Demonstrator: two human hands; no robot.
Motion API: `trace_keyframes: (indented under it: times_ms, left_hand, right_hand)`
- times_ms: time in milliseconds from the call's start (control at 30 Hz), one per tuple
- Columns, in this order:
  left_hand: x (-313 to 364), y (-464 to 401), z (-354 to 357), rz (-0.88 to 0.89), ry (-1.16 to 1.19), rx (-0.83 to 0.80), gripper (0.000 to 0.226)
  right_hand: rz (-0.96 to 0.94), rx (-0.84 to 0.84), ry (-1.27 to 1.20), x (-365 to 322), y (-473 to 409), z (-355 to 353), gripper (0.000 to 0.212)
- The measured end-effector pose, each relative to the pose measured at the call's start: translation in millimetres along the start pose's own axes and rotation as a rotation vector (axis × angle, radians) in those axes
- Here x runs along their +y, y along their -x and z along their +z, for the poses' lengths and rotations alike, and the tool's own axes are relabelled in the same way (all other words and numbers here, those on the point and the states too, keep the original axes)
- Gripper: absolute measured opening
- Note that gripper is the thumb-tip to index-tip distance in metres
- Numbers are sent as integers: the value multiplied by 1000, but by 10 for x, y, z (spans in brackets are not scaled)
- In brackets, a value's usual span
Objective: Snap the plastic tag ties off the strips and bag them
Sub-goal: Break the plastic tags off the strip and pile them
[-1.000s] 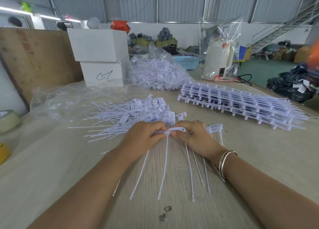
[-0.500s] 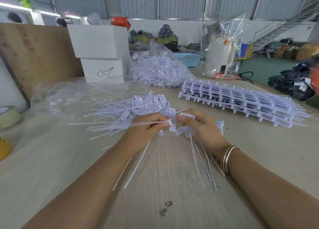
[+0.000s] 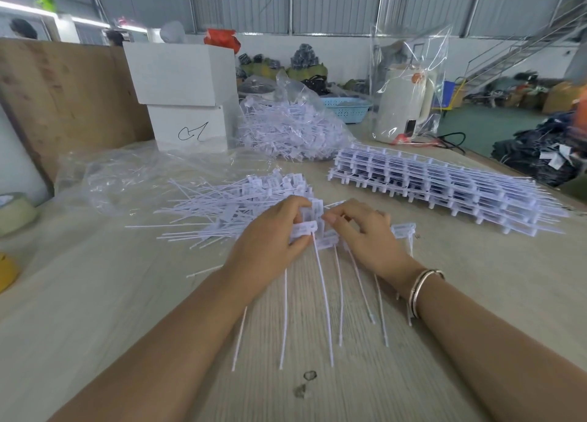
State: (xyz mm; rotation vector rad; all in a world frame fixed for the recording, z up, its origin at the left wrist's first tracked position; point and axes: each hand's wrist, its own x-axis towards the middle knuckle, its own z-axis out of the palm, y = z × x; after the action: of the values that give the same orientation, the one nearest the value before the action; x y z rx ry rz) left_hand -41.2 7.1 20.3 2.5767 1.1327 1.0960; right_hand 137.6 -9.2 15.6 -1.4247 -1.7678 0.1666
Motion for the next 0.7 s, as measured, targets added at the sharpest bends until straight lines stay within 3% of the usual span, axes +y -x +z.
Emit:
trace_keyframes:
  times_ms: [67,167,300,467,700]
  left_hand:
    - [57,-5,39,-7,-2,-19,48]
    - [118,7,83,11,6,-41,49]
    - [55,39,68,25,-40,-47,38]
    - [-23,44,36,23,-106,-73,36]
    - [20,11,40,49,-153,-9,15]
  right_hand:
    - [-29,-85,-7,-62,24,18,28]
    - [-55,-214,-18,-75,42,64,28]
    - [150,-158,-418,-39,12,4,26]
    - [220,-144,-524,42,1,-12,38]
    - [185,-296,-589,41,10,13,23]
